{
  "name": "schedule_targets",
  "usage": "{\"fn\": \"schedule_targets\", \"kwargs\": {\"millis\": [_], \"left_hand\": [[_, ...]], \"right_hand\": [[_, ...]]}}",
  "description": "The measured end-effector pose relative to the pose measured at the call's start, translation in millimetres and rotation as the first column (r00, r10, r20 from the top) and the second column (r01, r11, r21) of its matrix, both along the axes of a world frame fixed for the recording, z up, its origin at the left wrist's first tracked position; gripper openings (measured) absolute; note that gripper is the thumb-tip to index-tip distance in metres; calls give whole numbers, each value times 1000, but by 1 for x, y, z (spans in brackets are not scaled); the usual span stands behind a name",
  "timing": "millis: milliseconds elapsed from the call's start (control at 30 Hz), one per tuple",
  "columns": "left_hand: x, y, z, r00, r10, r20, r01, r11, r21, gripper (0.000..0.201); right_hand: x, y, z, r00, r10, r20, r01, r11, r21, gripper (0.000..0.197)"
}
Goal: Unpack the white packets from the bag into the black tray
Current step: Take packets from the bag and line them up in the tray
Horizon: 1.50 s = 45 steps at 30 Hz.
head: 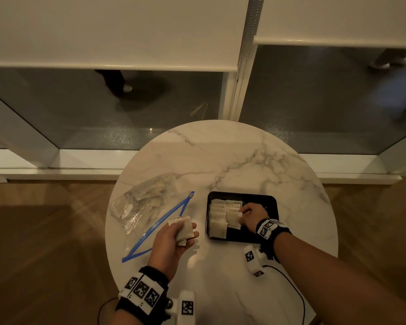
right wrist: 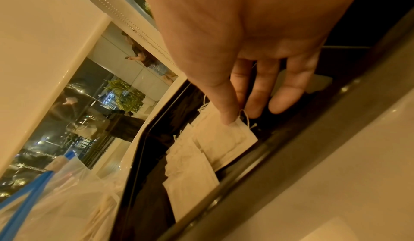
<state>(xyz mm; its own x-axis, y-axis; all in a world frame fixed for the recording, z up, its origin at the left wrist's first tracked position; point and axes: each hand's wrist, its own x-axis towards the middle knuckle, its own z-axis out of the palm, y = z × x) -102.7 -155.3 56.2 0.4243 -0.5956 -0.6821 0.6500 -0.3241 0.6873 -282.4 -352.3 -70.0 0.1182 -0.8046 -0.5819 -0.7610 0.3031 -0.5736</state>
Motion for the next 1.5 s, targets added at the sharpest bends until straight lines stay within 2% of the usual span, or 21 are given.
{"fn": "schedule_targets", "kwargs": {"millis": [267, 567, 767, 867, 1000, 1233, 1500], "left_hand": [[-5, 3, 1, 999, -28, 46, 27, 1000, 13, 20], [-9, 5, -1, 997, -40, 72, 38, 999, 22, 24], [-11, 6, 1, 995, -38, 90, 37, 999, 19, 22], [-11, 7, 0, 995, -31, 90, 29, 999, 23, 22], [-10, 9, 0, 996, -24, 90, 21, 999, 29, 23], [-4, 12, -1, 997, 8, 74, -11, 999, 34, 24], [-3, 11, 0, 997, 6, 75, -9, 999, 37, 21]], "right_hand": [[-6, -5, 1, 999, 48, 4, -48, 998, -37, 21], [-4, -5, 8, 993, 117, 6, -117, 993, -5, 30], [-5, -4, 12, 996, 84, -31, -87, 991, -104, 16], [-6, -6, 10, 993, 100, -56, -104, 991, -81, 15], [-1, -8, 10, 989, 129, -65, -131, 991, -21, 26], [1, -7, 5, 986, 153, -70, -157, 986, -55, 11], [-2, -6, 2, 990, 131, -43, -133, 990, -45, 11]]}}
